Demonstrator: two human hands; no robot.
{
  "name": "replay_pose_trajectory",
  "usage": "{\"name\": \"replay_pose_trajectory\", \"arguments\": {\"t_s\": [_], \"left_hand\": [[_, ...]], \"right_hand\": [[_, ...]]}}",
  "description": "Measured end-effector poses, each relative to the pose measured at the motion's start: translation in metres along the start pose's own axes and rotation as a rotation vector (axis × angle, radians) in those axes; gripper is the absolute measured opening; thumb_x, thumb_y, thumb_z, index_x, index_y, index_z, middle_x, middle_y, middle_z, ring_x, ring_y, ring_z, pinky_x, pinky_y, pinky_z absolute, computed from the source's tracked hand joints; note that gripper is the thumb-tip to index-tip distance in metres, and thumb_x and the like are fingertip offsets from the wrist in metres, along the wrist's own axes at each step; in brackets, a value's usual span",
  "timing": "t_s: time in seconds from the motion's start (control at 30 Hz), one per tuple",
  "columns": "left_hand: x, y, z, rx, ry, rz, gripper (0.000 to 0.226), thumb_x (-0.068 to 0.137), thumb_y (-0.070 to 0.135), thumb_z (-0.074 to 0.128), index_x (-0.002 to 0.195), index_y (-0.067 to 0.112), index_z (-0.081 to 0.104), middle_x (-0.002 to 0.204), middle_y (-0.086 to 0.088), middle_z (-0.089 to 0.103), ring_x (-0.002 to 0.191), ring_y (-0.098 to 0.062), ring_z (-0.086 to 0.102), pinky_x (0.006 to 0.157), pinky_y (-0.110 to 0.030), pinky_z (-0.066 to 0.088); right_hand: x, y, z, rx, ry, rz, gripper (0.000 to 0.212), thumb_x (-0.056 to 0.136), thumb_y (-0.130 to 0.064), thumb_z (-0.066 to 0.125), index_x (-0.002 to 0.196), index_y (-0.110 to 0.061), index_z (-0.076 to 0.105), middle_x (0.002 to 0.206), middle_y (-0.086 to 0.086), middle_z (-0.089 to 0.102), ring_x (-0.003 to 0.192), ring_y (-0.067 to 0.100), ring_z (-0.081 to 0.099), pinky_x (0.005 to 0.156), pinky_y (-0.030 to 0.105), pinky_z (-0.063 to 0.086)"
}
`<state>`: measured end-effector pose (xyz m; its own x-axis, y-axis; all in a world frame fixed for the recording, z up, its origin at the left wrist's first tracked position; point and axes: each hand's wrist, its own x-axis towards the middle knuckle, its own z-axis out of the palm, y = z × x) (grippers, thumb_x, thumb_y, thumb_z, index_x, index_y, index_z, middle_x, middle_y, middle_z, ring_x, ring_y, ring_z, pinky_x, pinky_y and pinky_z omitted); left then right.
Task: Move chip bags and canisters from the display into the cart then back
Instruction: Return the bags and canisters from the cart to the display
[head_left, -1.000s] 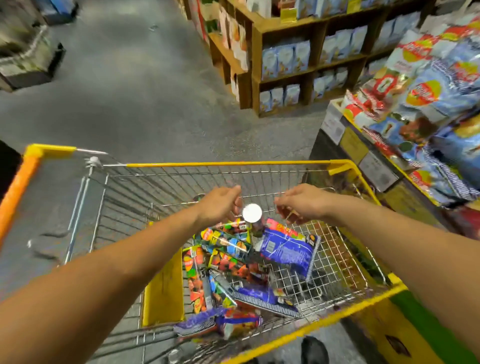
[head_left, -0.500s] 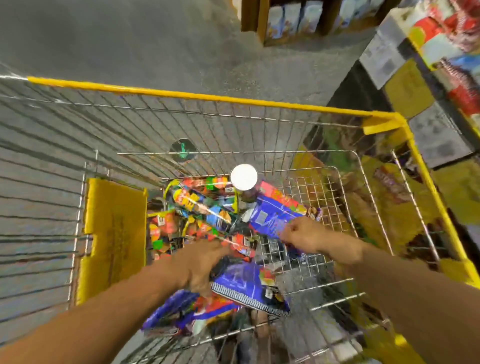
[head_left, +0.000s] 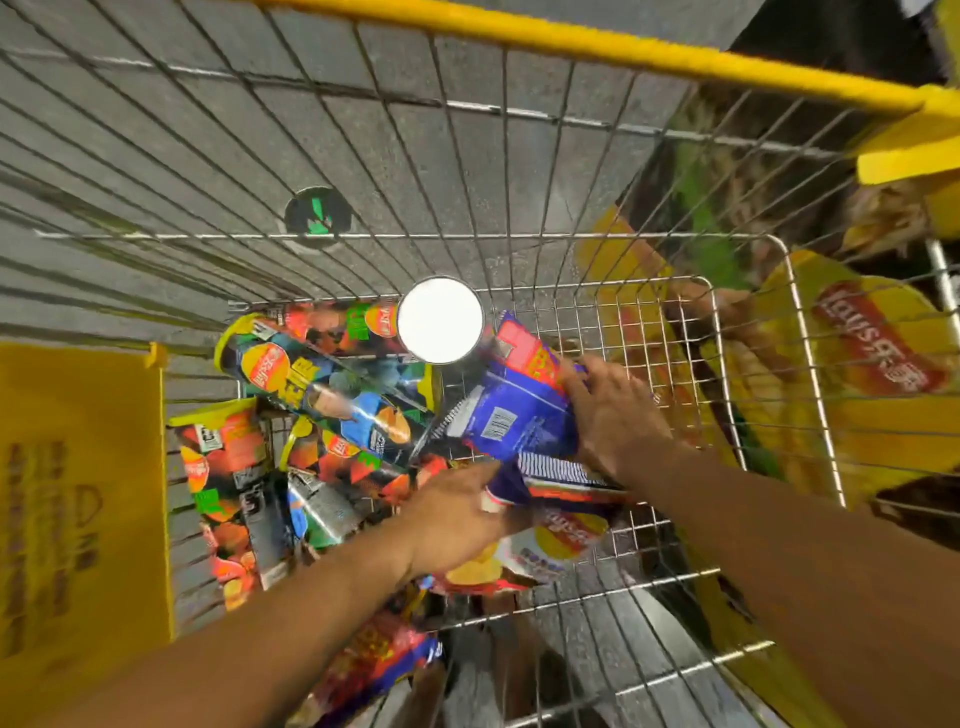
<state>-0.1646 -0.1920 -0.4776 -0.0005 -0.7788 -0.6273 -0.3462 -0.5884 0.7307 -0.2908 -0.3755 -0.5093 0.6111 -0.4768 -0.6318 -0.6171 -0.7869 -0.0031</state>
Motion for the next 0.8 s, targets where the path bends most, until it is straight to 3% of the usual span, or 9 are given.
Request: {"name": "replay_pose_trajectory", "arguments": {"t_s": [0.17,0.27,0.33,0.43,0.53,0.6,0.67,0.73,0.8], "left_hand": [[0.005,0.004,-0.002,-0.340,0.025,-0.066,0.039,0.083,0.035,0.077,0.121,0.035,0.066,0.108,0.017,0.072,0.097,-0.001,0.066,0.087,-0.017,0.047],[0.001,0.006,-0.015,-0.425,0.081,-0.155,0.035,0.077,0.059,0.074,0.107,0.042,0.071,0.080,0.002,0.073,0.061,-0.015,0.057,0.063,-0.036,0.052],[-0.005,0.013,-0.026,-0.421,0.117,-0.197,0.031,0.078,0.065,0.067,0.078,0.034,0.073,0.058,0.000,0.061,0.051,-0.013,0.047,0.053,-0.033,0.044],[-0.024,0.027,-0.039,-0.319,0.148,-0.268,0.050,0.081,0.061,0.063,0.064,0.015,0.053,0.047,0.001,0.035,0.043,-0.012,0.031,0.043,-0.021,0.028],[-0.046,0.043,-0.049,-0.323,0.198,-0.312,0.057,0.078,0.060,0.066,0.052,0.022,0.032,0.048,-0.001,0.036,0.045,-0.015,0.033,0.040,-0.021,0.028],[-0.064,0.047,-0.058,-0.320,0.181,-0.299,0.062,0.073,0.069,0.066,0.053,0.021,0.033,0.051,-0.005,0.039,0.049,-0.018,0.037,0.044,-0.021,0.031],[-0.085,0.050,-0.065,-0.337,0.159,-0.269,0.069,0.066,0.079,0.065,0.068,0.010,0.058,0.065,-0.003,0.060,0.060,-0.018,0.056,0.057,-0.024,0.046],[-0.104,0.056,-0.072,-0.444,0.205,-0.255,0.060,0.077,0.067,0.067,0.098,0.011,0.075,0.092,-0.003,0.077,0.083,-0.021,0.073,0.079,-0.039,0.059],[-0.121,0.065,-0.077,-0.498,0.292,-0.229,0.051,0.083,0.057,0.066,0.096,0.009,0.077,0.091,-0.009,0.077,0.084,-0.025,0.074,0.086,-0.044,0.057]], "right_hand": [[-0.010,0.020,-0.013,0.493,0.090,0.210,0.086,0.063,-0.044,0.088,0.130,-0.022,0.038,0.120,0.009,0.062,0.112,0.031,0.060,0.086,0.035,0.048],[-0.024,0.034,-0.029,0.707,0.213,0.284,0.059,0.074,-0.024,0.082,0.113,-0.018,0.039,0.092,0.008,0.068,0.091,0.034,0.067,0.067,0.031,0.042],[-0.038,0.042,-0.043,0.802,0.278,0.277,0.048,0.080,-0.016,0.076,0.114,-0.015,0.042,0.084,0.005,0.063,0.081,0.032,0.063,0.066,0.031,0.039],[-0.066,0.046,-0.057,1.095,0.232,0.253,0.037,0.086,-0.005,0.071,0.114,-0.014,0.047,0.080,-0.003,0.064,0.065,0.004,0.061,0.064,0.021,0.046],[-0.092,0.045,-0.062,1.420,0.202,0.344,0.034,0.089,0.008,0.064,0.118,-0.006,0.054,0.067,-0.014,0.070,0.053,-0.009,0.062,0.054,0.012,0.049],[-0.111,0.044,-0.072,1.604,0.212,0.441,0.027,0.090,0.009,0.062,0.115,-0.001,0.060,0.066,-0.011,0.073,0.054,0.000,0.066,0.055,0.017,0.053],[-0.132,0.043,-0.080,1.737,0.208,0.510,0.022,0.092,0.002,0.062,0.114,0.002,0.065,0.090,0.009,0.077,0.062,0.014,0.070,0.059,0.025,0.056],[-0.154,0.040,-0.087,1.854,0.198,0.514,0.026,0.094,-0.004,0.059,0.118,0.001,0.066,0.108,0.020,0.073,0.075,0.026,0.072,0.067,0.032,0.059],[-0.182,0.030,-0.101,1.959,0.181,0.458,0.028,0.095,-0.008,0.056,0.121,-0.004,0.066,0.114,0.019,0.072,0.092,0.030,0.072,0.081,0.037,0.058]]}}
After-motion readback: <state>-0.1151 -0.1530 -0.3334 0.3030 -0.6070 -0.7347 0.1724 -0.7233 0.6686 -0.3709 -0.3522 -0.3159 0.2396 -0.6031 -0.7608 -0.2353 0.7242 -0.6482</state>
